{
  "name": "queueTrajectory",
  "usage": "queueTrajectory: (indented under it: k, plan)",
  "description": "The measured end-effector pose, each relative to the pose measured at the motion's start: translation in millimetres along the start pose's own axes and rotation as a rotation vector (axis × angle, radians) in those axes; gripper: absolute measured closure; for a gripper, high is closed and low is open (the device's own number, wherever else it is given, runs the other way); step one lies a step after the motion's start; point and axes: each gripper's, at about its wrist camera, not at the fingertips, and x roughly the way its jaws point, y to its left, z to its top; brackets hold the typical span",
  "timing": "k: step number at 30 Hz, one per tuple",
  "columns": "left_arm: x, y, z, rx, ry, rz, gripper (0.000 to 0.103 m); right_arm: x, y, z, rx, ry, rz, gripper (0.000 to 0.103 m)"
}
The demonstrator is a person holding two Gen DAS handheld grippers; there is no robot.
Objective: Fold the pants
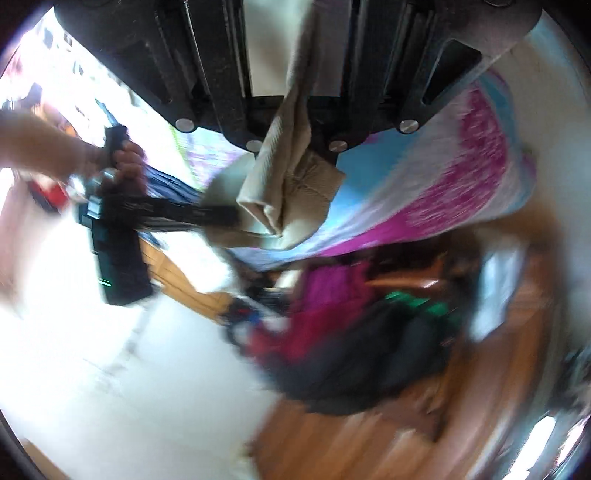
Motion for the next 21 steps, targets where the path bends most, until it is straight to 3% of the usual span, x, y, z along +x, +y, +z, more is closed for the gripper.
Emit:
queueTrajectory:
  k: [3, 6, 9, 12, 14, 15, 16, 17, 18, 19, 21]
  plan:
    - [-15.2, -69.0, 1.8, 0.152, 0.046, -0.124, 0.098, -72.6, 3.6, -32.7, 0.039, -0.037, -0.06, 0.092]
    - [-25.6, -143.3, -13.6, 0.3, 0.134, -0.272, 0.098, -146.2, 5.0, -88.5, 0.098, -0.03, -0.135, 0.092]
    - [-26.6, -215.6, -43.6, 0.385, 0.254, -0.436, 0.098, -206.0, 1.2, -162.5, 0.201, 0.018, -0.22, 0.092]
    - [-12.6, -286.9, -95.9, 0.419, 0.423, -0.568, 0.097, -243.6, -10.5, -246.0, 0.354, 0.067, -0.26, 0.089]
    - [3.3, -321.5, -142.5, 0.457, 0.55, -0.582, 0.091, -251.4, -26.7, -307.3, 0.496, 0.158, -0.313, 0.073]
    - [12.4, -339.3, -171.0, 0.495, 0.653, -0.559, 0.089, -255.9, -33.0, -334.3, 0.561, 0.207, -0.367, 0.062]
    - [16.3, -357.6, -200.3, 0.566, 0.774, -0.523, 0.088, -265.0, -35.3, -358.7, 0.626, 0.221, -0.404, 0.062]
    - [9.1, -372.0, -219.4, 0.66, 0.829, -0.492, 0.088, -280.6, -34.1, -382.3, 0.703, 0.181, -0.419, 0.062]
    - [-9.8, -382.6, -228.7, 0.765, 0.786, -0.473, 0.084, -295.5, -29.9, -400.4, 0.761, 0.13, -0.422, 0.062]
    - [-30.7, -387.5, -230.0, 0.836, 0.718, -0.488, 0.07, -308.8, -23.5, -415.3, 0.797, 0.092, -0.433, 0.062]
    - [-60.7, -385.3, -222.4, 0.838, 0.703, -0.61, 0.047, -326.1, -6.3, -433.4, 0.85, 0.031, -0.439, 0.061]
